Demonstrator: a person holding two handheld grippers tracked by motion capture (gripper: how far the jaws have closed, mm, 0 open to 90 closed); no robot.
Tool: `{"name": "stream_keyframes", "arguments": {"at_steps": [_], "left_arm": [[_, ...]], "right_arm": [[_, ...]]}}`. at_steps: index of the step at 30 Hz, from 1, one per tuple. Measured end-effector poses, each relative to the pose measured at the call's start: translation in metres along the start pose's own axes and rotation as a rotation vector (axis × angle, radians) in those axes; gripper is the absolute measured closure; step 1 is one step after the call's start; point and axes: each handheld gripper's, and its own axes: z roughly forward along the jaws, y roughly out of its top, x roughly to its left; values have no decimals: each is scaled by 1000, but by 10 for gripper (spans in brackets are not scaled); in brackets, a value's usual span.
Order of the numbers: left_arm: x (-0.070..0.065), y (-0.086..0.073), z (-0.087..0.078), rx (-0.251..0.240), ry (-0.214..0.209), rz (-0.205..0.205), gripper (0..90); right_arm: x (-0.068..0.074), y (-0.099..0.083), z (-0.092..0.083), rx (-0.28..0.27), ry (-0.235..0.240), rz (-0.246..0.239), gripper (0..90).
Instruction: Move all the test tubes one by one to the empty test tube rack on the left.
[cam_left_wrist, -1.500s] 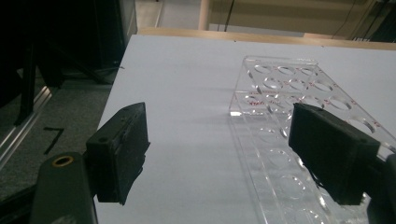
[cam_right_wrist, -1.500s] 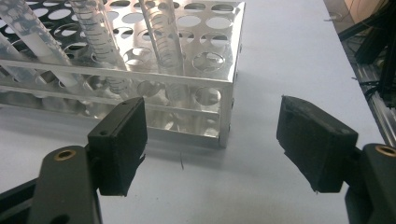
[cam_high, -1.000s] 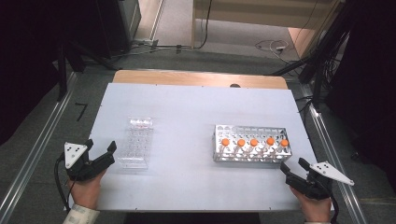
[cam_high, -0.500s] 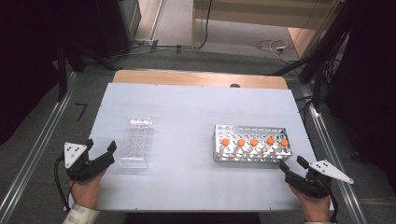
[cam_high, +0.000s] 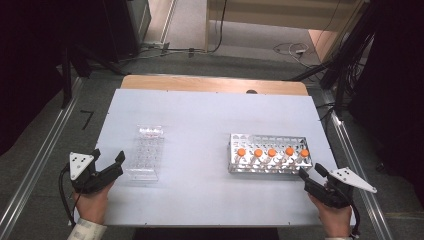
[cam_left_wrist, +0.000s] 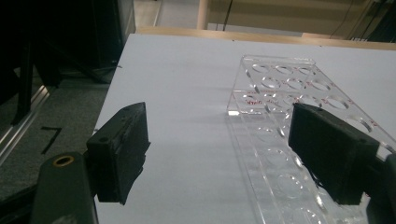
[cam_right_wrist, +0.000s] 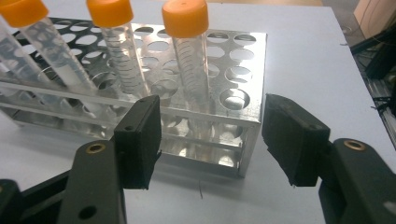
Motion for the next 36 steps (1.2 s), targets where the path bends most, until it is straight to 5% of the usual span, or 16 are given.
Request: {"name": "stream_keyframes", "arguments": {"at_steps": [14, 36], "left_arm": [[0, 0, 1, 2, 1, -4, 199], [0, 0, 1, 4, 1, -4, 201]], "right_arm": [[6, 11, 10, -29, 4, -37, 579], [10, 18, 26, -24, -5, -69, 714]]}}
